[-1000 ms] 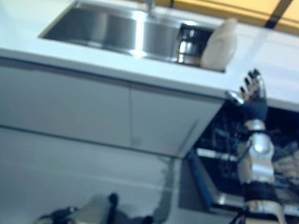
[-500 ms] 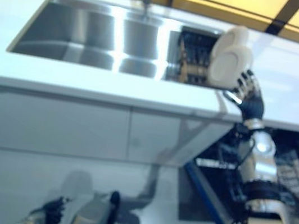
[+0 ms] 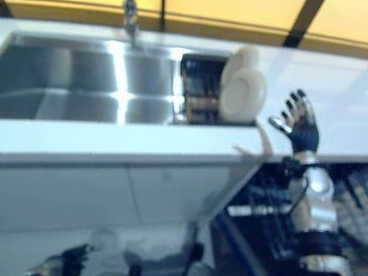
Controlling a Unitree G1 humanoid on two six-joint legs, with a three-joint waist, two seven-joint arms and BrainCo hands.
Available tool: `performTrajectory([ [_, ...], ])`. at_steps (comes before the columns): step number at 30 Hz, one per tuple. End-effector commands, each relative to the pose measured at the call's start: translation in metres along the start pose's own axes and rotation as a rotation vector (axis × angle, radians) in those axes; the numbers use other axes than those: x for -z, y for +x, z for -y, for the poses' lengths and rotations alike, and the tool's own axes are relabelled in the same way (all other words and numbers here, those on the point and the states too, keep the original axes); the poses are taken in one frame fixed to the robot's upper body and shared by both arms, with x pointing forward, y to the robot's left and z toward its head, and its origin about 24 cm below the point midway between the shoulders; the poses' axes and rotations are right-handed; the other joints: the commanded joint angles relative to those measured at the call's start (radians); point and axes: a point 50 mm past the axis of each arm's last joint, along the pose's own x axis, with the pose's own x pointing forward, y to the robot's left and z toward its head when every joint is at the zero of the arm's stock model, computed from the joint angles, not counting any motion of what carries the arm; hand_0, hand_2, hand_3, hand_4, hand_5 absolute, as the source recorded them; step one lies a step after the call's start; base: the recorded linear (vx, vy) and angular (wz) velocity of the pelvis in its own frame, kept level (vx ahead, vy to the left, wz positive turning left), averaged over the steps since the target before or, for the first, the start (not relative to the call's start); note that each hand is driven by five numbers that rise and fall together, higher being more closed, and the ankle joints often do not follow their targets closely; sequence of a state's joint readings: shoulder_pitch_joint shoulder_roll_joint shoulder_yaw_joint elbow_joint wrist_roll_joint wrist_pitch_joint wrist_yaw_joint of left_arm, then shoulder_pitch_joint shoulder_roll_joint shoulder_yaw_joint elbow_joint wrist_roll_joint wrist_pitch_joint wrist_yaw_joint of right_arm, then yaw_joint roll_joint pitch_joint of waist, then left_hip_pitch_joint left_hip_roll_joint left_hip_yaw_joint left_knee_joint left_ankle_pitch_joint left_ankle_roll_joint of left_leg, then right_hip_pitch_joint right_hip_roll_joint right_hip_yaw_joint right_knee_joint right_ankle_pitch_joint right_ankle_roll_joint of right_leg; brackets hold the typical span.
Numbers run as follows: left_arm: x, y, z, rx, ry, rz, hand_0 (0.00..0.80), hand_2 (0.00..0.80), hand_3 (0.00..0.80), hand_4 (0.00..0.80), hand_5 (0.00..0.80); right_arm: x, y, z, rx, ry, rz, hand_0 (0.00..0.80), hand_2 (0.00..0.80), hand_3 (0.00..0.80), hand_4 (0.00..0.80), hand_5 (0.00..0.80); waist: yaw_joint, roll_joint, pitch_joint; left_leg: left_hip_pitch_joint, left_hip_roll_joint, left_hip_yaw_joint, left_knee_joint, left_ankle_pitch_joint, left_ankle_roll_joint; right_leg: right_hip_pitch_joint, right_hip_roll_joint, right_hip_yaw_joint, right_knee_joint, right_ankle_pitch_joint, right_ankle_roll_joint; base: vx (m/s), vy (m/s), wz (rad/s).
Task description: Take plates into dishwasher
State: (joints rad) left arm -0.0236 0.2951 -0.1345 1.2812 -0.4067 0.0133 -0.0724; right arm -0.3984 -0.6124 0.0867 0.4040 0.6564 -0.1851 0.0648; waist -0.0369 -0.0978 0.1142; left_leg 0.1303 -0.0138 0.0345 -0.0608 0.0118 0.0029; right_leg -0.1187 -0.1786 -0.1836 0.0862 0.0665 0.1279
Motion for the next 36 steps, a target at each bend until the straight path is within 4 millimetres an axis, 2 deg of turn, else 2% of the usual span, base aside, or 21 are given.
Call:
performTrajectory([
  [1,-0.011,0.002,0.008,0.033,0.050,0.028,0.000,0.000,0.000,0.000,0.000,-0.028,0.017,0.012,0.068,-0.061,0.057,0.000,0.000,0.000,0.000,0.000,0.032,0.018,-0.017,-0.010,0.034,0.079,0.053,-0.037,-0.019,0.071,0.042,-0.026,-0.059,0.066,-0.009,0.192,-0.042,0.43],
  [6,-0.010,0.002,0.014,0.033,0.065,0.021,0.000,0.000,0.000,0.000,0.000,-0.012,0.015,0.023,0.108,-0.094,-0.057,0.000,0.000,0.000,0.000,0.000,0.039,0.019,-0.042,0.013,0.045,0.103,-0.008,-0.020,-0.030,0.134,0.047,-0.052,-0.098,0.047,-0.011,0.156,-0.062,0.08],
  [10,-0.015,0.003,0.010,0.019,0.083,0.020,0.000,0.000,0.000,0.000,0.000,-0.015,0.024,0.024,0.107,-0.150,-0.105,0.000,0.000,0.000,0.000,0.000,0.047,0.016,-0.042,0.009,0.054,0.100,0.005,-0.026,-0.034,0.140,0.054,-0.056,-0.086,0.022,-0.023,0.106,-0.109,0.00],
  [12,-0.016,0.003,0.009,0.016,0.062,0.026,0.000,0.000,0.000,0.000,0.000,-0.020,0.031,0.021,0.080,-0.166,-0.118,0.000,0.000,0.000,0.000,0.000,0.048,0.009,-0.039,0.005,0.061,0.098,0.060,-0.051,-0.041,0.141,0.059,-0.052,-0.085,0.013,-0.038,0.103,-0.107,0.01],
  [13,-0.016,0.002,0.008,0.011,0.054,0.032,0.000,0.000,0.000,0.000,0.000,-0.022,0.034,0.020,0.068,-0.173,-0.122,0.000,0.000,0.000,0.000,0.000,0.052,0.002,-0.037,-0.011,0.064,0.088,0.116,-0.055,-0.050,0.151,0.061,-0.047,-0.090,0.009,-0.049,0.080,-0.106,0.00],
  [15,-0.014,0.002,0.008,0.010,0.053,0.043,0.000,0.000,0.000,0.000,0.000,-0.025,0.038,0.019,0.051,-0.200,-0.138,0.000,0.000,0.000,0.000,0.000,0.075,-0.012,-0.022,-0.088,0.052,0.025,0.289,-0.009,-0.069,0.171,0.067,-0.034,-0.109,0.013,-0.070,0.069,-0.083,-0.01],
  [17,-0.012,0.002,0.009,0.018,0.063,0.045,0.000,0.000,0.000,0.000,0.000,-0.025,0.041,0.018,0.046,-0.202,-0.157,0.000,0.000,0.000,0.000,0.000,0.090,-0.011,-0.011,-0.129,0.045,-0.009,0.322,0.013,-0.073,0.180,0.072,-0.021,-0.114,0.016,-0.075,0.106,0.033,-0.10],
  [18,-0.011,0.002,0.009,0.019,0.053,0.050,0.000,0.000,0.000,0.000,0.000,-0.020,0.044,0.014,0.026,-0.208,-0.198,0.000,0.000,0.000,0.000,0.000,0.112,0.001,-0.003,-0.150,0.060,-0.029,0.219,0.043,-0.088,0.198,0.081,0.001,-0.130,0.020,-0.063,0.169,0.130,-0.25],
  [20,-0.014,0.002,0.011,0.026,0.050,0.059,0.000,0.000,0.000,0.000,0.000,-0.019,0.047,0.014,0.020,-0.231,-0.220,0.000,0.000,0.000,0.000,0.000,0.141,0.015,0.019,-0.193,0.091,-0.006,0.134,0.099,-0.107,0.239,0.075,0.011,-0.159,0.021,-0.049,0.150,0.129,-0.20],
  [23,-0.024,0.003,0.017,0.025,0.056,0.073,0.000,0.000,0.000,0.000,0.000,-0.020,0.050,0.012,-0.001,-0.213,-0.256,0.000,0.000,0.000,0.000,0.000,0.146,0.024,0.006,-0.154,0.083,-0.004,0.044,0.092,-0.099,0.239,0.051,-0.021,-0.173,0.021,-0.029,0.066,0.128,-0.24],
  [26,-0.027,0.003,0.017,0.026,0.082,0.075,0.000,0.000,0.000,0.000,0.000,-0.020,0.049,0.023,-0.025,-0.212,-0.278,0.000,0.000,0.000,0.000,0.000,0.135,0.027,-0.023,-0.105,0.073,-0.003,-0.007,0.078,-0.091,0.231,0.039,-0.047,-0.164,0.019,-0.019,0.098,0.111,-0.57],
  [29,-0.030,0.003,0.012,0.020,0.070,0.085,0.000,0.000,0.000,0.000,0.000,-0.025,0.050,0.024,-0.046,-0.199,-0.269,0.000,0.000,0.000,0.000,0.000,0.124,0.025,-0.044,-0.085,0.071,0.009,-0.019,0.061,-0.082,0.220,0.033,-0.050,-0.156,0.017,-0.014,0.100,0.068,-0.08],
  [36,-0.025,0.002,0.011,0.039,0.079,0.084,0.000,0.000,0.000,0.000,0.000,-0.037,0.053,0.039,0.040,-0.181,-0.245,0.000,0.000,0.000,0.000,0.000,0.129,0.021,-0.048,-0.078,0.076,0.028,-0.026,0.049,-0.072,0.210,0.024,-0.050,-0.156,0.020,-0.006,0.053,0.005,0.02],
])
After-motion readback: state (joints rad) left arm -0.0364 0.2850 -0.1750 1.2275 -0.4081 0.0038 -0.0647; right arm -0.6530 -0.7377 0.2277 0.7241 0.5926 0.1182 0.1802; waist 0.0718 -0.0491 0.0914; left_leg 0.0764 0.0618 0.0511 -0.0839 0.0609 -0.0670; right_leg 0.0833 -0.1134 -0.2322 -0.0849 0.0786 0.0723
